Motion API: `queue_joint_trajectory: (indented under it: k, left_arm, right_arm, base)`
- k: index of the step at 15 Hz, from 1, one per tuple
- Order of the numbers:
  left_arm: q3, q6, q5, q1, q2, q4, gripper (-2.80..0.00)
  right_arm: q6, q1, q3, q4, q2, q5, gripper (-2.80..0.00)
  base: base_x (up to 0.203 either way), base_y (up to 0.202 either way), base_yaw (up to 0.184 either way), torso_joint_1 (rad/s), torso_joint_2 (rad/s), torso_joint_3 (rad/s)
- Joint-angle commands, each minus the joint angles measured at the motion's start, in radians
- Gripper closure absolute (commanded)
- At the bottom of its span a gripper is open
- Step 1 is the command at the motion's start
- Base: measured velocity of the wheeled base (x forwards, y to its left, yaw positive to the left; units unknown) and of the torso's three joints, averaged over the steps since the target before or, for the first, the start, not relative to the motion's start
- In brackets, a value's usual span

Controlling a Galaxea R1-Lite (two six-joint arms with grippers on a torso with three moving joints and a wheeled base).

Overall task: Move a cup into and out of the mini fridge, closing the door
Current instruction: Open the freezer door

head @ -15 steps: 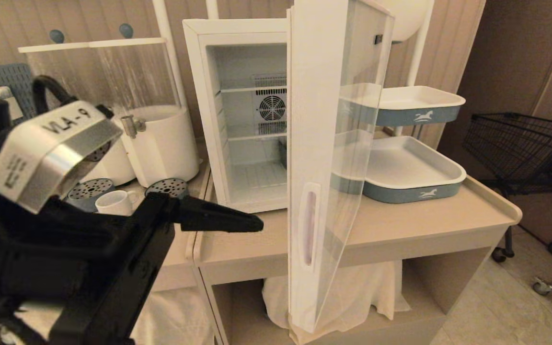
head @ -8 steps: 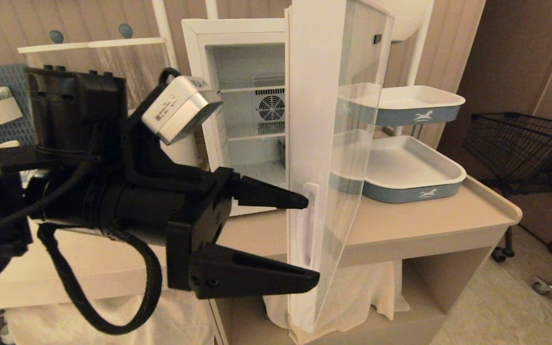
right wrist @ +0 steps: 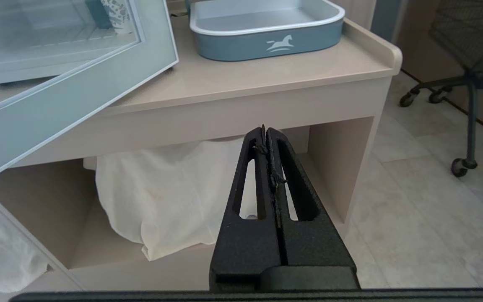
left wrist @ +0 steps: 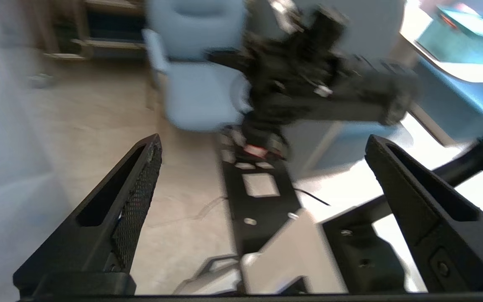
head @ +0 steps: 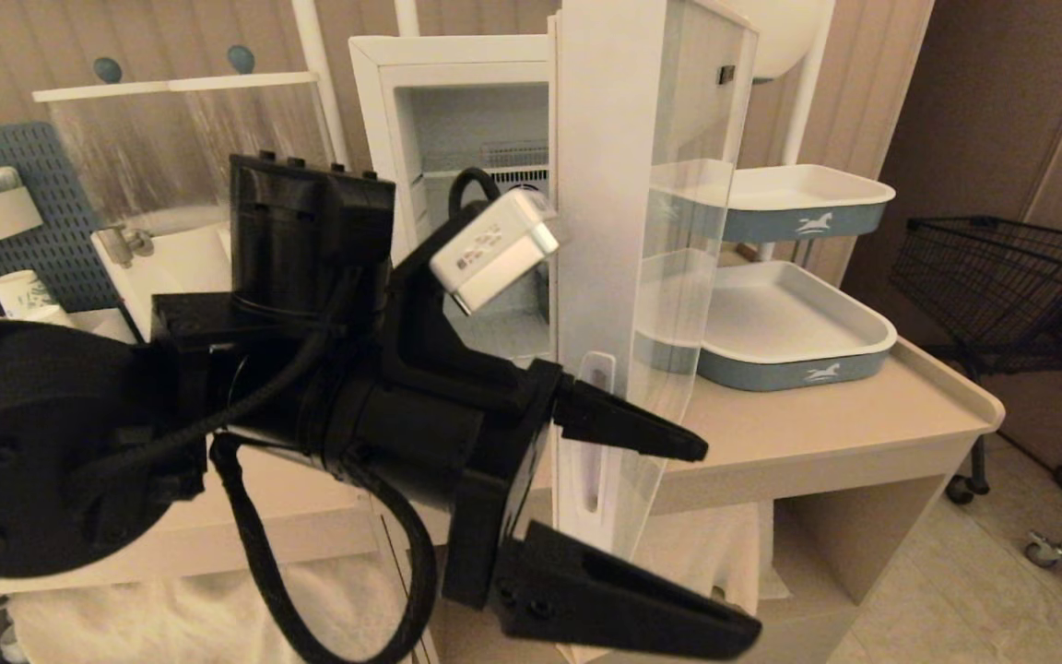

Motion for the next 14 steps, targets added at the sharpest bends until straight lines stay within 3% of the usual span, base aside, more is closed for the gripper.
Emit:
queue_joint_trajectory:
  k: [1, 4, 7, 10, 14]
  left_arm:
    - [0.024, 0.003, -0.005, -0.023, -0.028, -0.002, -2.80]
    - [0.126, 0.003, 0.010, -0.017, -0.194, -0.002, -2.80]
    - [0.220, 0.006, 0.086, 0.054, -0.342, -0.004, -2.80]
    - [0.218, 0.011, 0.123, 0.171, -0.314, -0.016, -2.80]
    - [0.204, 0.028, 0.228, 0.198, -0.162, -0.162, -2.80]
  right_arm:
    - [0.000, 0.001, 0.000, -0.001, 0.001, 0.000, 0.00]
    - [-0.001, 0.001, -0.001, -0.001, 0.001, 0.000, 0.00]
    - [-0.002, 0.001, 0.000, -0.001, 0.001, 0.000, 0.00]
    - [0.000, 0.001, 0.000, -0.001, 0.001, 0.000, 0.00]
    - [0.000, 0.001, 0.000, -0.001, 0.001, 0.000, 0.00]
  base:
    - [0.000, 0.000, 0.000, 0.000, 0.00, 0.000]
    - [0.000, 0.000, 0.000, 0.000, 0.00, 0.000]
    - [0.000, 0.000, 0.000, 0.000, 0.00, 0.000]
    - [0.000, 0.000, 0.000, 0.000, 0.00, 0.000]
    - [0.000, 0.000, 0.000, 0.000, 0.00, 0.000]
